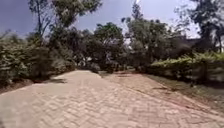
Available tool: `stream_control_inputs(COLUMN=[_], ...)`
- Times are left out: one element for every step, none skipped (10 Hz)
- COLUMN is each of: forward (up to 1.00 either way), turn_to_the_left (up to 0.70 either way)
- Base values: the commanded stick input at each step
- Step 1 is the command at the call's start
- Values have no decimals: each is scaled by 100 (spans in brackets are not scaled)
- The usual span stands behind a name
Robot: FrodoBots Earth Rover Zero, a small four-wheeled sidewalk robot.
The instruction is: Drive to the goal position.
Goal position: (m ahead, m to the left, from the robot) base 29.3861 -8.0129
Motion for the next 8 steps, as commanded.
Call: stream_control_inputs(forward=[70,70,70,70,70,70,70,70], turn_to_the_left=[0,0,-4,-8,-21,-35,-35,-35])
